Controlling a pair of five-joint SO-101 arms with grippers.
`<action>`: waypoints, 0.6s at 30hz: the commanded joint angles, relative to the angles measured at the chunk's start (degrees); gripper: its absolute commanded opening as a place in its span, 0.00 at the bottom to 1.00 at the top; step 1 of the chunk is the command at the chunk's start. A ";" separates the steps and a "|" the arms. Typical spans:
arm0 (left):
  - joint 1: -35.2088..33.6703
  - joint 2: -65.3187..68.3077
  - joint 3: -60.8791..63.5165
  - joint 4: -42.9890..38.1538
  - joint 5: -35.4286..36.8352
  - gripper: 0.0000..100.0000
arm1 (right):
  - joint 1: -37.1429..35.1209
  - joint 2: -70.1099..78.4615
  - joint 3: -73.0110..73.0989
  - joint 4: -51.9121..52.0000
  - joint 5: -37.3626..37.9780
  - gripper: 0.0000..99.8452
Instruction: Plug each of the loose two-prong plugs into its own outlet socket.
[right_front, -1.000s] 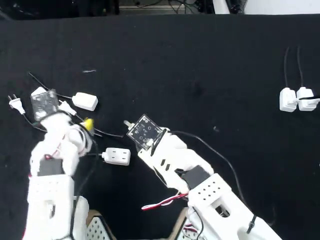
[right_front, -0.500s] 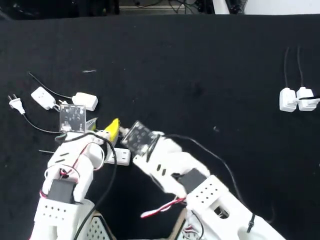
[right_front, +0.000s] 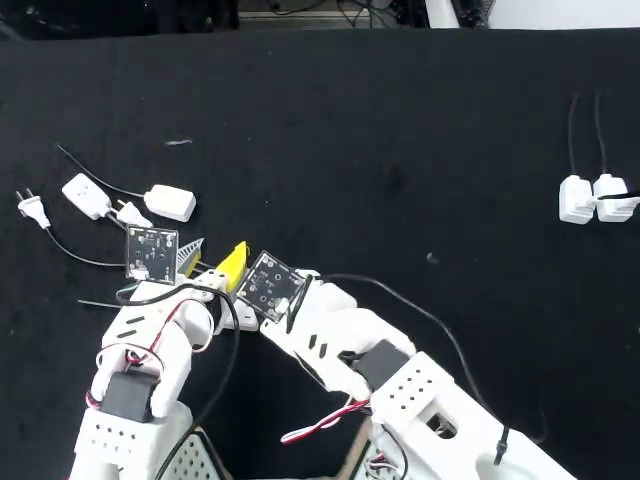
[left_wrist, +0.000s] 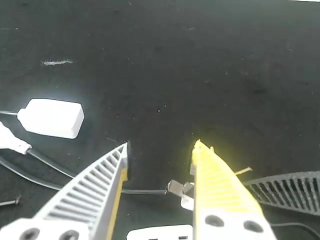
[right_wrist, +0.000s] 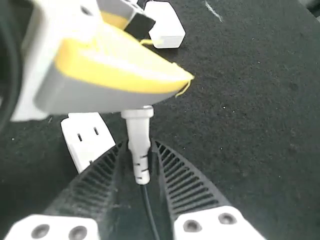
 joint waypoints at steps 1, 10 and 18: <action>0.31 -0.70 -0.66 1.32 -3.16 0.21 | -0.62 -2.59 -1.45 -0.97 -5.54 0.01; 0.22 -0.70 -0.57 2.20 -3.52 0.21 | -0.53 -2.59 -3.21 -0.26 -6.95 0.01; -2.07 -0.97 0.13 2.29 -3.52 0.21 | -0.70 -2.59 -14.64 11.78 -5.01 0.01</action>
